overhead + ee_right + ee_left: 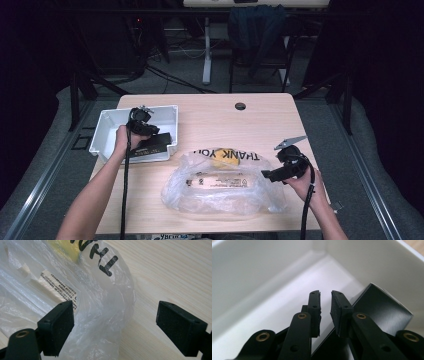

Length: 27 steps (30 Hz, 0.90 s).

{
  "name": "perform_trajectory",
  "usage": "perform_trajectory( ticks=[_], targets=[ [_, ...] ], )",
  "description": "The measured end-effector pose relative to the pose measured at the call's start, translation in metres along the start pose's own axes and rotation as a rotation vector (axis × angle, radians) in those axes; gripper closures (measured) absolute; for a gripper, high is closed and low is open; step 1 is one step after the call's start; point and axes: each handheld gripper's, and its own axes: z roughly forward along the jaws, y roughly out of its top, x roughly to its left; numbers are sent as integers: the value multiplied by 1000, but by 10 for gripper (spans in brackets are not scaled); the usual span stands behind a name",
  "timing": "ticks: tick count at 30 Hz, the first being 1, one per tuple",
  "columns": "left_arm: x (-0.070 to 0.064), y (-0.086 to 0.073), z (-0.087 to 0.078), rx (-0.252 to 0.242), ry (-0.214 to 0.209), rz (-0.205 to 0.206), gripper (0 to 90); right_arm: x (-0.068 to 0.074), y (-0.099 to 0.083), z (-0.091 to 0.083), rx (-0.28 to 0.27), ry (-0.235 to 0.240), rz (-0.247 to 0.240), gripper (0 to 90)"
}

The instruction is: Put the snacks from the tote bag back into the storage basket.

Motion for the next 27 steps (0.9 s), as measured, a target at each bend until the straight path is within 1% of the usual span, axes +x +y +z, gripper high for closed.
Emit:
perform_trajectory(
  ticks=[1,3,5,6,7,8,9,10,12,13,14,17,18,19,21,23,24,25,26,27],
  targets=[
    [0,0,0,-3,-6,-1,777,-1,0,-1,0,-5,-2,142],
    [0,0,-2,-6,-1,-5,767,-2,0,-1,-4,4,4,142],
    [0,-1,-2,-14,-13,-8,753,-3,0,-2,-3,-2,6,142],
    [0,-1,-3,-12,-4,-11,741,-3,0,-2,-4,-4,1,142],
    [1,-1,-4,-14,-4,-8,698,-3,0,-3,-5,-9,-1,142],
    [1,-1,-6,-17,6,-10,623,-2,0,-3,-16,-15,6,142],
    [1,-1,-9,-27,21,-20,529,-3,0,-4,-14,-6,5,142],
    [1,-1,-14,-44,16,-22,462,-3,0,-4,-24,-13,13,142],
    [-1,-3,-26,-73,38,-34,372,-5,-1,-5,-23,-11,18,142],
    [-2,-4,-34,-93,36,-39,322,-5,-1,-5,-23,-18,19,142],
    [-4,-5,-42,-115,52,-42,298,-5,-1,-6,-23,-17,19,142],
    [-10,-10,-68,-162,70,-48,234,-6,-2,-7,-30,-21,26,142],
    [-16,-14,-79,-181,86,-42,217,-6,-2,-8,-27,-24,23,142],
    [-21,-17,-87,-186,102,-28,206,-6,-2,-8,-28,-30,22,141],
    [-34,-23,-102,-187,107,-10,170,-6,-2,-9,-38,-37,26,141],
    [-48,-31,-115,-196,105,19,156,-7,-3,-10,-38,-40,27,141],
    [-56,-36,-119,-201,111,32,154,-8,-4,-11,-37,-40,27,141],
    [-64,-40,-124,-207,108,44,153,-8,-4,-11,-33,-42,24,140],
    [-71,-45,-127,-212,102,47,152,-8,-5,-12,-45,-46,31,140],
    [-78,-50,-130,-210,99,58,149,-9,-6,-13,-51,-48,35,140]
  ],
)
